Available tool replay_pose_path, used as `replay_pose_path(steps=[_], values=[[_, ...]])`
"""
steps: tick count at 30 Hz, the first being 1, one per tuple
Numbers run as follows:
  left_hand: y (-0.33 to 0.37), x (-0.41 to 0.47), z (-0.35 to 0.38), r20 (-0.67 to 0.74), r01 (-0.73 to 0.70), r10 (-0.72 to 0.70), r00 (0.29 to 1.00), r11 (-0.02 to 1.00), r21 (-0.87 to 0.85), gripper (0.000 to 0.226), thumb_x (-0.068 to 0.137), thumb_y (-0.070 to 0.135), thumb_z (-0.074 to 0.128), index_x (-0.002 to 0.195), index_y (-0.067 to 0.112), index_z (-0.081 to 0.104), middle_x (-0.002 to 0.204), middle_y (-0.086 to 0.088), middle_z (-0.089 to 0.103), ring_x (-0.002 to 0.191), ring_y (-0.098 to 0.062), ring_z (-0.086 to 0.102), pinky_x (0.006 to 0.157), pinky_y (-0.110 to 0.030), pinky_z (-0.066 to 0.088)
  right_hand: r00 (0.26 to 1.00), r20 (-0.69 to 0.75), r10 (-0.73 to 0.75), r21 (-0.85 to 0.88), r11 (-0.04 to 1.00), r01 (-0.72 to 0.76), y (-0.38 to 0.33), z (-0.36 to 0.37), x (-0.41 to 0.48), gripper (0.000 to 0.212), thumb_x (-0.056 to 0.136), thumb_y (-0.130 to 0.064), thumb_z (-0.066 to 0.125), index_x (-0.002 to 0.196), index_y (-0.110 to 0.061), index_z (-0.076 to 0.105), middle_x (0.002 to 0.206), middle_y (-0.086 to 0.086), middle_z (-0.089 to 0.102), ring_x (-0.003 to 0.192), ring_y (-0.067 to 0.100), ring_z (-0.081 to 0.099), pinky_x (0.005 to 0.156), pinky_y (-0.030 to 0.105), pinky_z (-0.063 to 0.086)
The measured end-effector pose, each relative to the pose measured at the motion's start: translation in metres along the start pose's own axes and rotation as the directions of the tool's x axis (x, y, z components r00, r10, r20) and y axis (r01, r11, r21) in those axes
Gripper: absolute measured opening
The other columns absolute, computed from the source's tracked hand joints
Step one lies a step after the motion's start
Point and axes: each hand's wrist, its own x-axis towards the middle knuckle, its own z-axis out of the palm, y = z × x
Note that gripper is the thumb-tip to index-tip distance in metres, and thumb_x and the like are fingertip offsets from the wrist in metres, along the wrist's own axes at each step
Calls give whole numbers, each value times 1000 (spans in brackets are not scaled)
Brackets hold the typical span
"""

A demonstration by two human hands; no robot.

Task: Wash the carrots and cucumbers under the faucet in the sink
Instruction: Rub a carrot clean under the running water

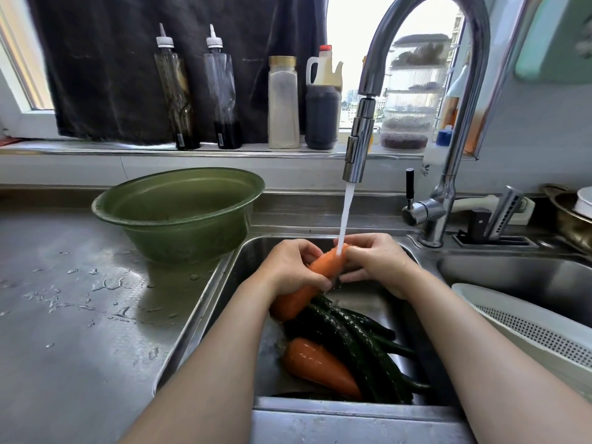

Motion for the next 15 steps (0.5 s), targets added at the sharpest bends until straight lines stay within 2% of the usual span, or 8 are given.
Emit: replay_pose_path(steps=[2,5,9,11,13,15], values=[[1,1,1,-20,-13,14,1000,999,38,50,45,33,98,89,32,74,87,10,75,84,-9,72,82,-32,61,1000,-8,-7,-23,1000,7,1,0,-2,34,89,-2,69,123,-8,70,107,18,75,86,28,78,71,40,66],[3,2,4,-7,-60,61,998,997,53,44,52,29,97,91,30,78,85,10,77,84,-10,73,84,-36,61,998,-40,-49,-179,983,41,3,6,-3,30,81,-4,78,108,-13,71,101,17,74,76,28,78,71,43,65],[5,2,2,-39,-80,83,996,995,66,46,59,29,96,102,30,80,90,15,76,88,-4,70,83,-27,57,995,-73,-62,-121,991,53,0,2,0,30,85,2,66,110,-12,74,110,17,71,78,26,78,69,36,65],[5,2,1,-42,-91,94,995,993,79,46,60,29,95,104,30,80,91,16,75,88,-3,69,82,-26,57,996,-54,-73,-129,990,66,2,2,-1,28,85,0,71,108,-14,74,107,16,72,80,25,78,68,34,65],[4,1,1,-38,-93,96,995,993,73,43,61,28,94,101,32,81,87,15,76,86,-5,71,81,-29,58,994,-39,-101,-171,981,93,5,5,-2,26,82,-3,79,104,-16,73,98,15,74,78,25,78,69,36,65],[2,1,1,-29,-91,93,995,994,60,43,61,29,94,102,34,81,86,16,77,86,-5,71,84,-31,59,993,-59,-105,-147,985,95,6,5,1,21,87,-3,74,105,-14,73,99,17,75,79,28,78,73,42,65]])
